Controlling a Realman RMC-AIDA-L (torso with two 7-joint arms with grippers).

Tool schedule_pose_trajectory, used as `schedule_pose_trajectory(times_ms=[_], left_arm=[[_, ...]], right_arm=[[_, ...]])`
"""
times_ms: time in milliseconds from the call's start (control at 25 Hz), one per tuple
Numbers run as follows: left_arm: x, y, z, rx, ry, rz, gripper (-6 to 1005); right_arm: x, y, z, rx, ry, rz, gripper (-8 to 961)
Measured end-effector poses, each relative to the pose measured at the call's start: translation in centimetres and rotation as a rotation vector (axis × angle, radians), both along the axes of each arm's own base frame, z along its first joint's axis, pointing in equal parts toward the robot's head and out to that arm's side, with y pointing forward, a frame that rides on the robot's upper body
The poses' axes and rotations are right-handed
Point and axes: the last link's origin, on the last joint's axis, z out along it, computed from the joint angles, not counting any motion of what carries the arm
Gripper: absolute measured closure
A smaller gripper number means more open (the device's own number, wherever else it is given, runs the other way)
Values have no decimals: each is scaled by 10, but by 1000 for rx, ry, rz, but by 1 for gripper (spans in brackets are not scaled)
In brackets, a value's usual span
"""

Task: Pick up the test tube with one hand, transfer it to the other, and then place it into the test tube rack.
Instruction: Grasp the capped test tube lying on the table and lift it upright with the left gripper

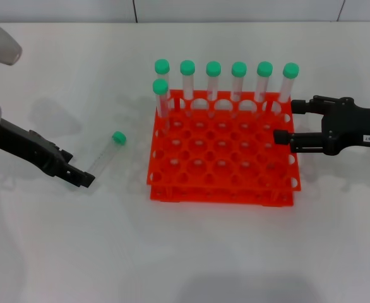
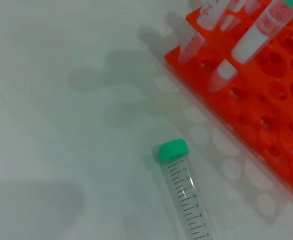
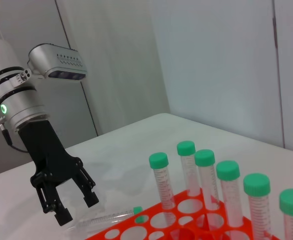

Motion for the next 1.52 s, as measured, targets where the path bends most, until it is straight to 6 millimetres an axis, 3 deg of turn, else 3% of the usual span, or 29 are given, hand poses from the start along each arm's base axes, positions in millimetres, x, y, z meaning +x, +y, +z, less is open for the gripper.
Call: schedule_pose_trajectory(times_ms=[600,1040,1520], left_arm=[[5,1,-2,-15,0,-12,129],[7,2,-6,-33,16,-24,310],[6,1,-12,-41,17,-20,327]], right_arm=[[-1,1,1,3,1,1,112],[-1,1,1,4,2,2,114],[-1,1,1,4,2,2,116]])
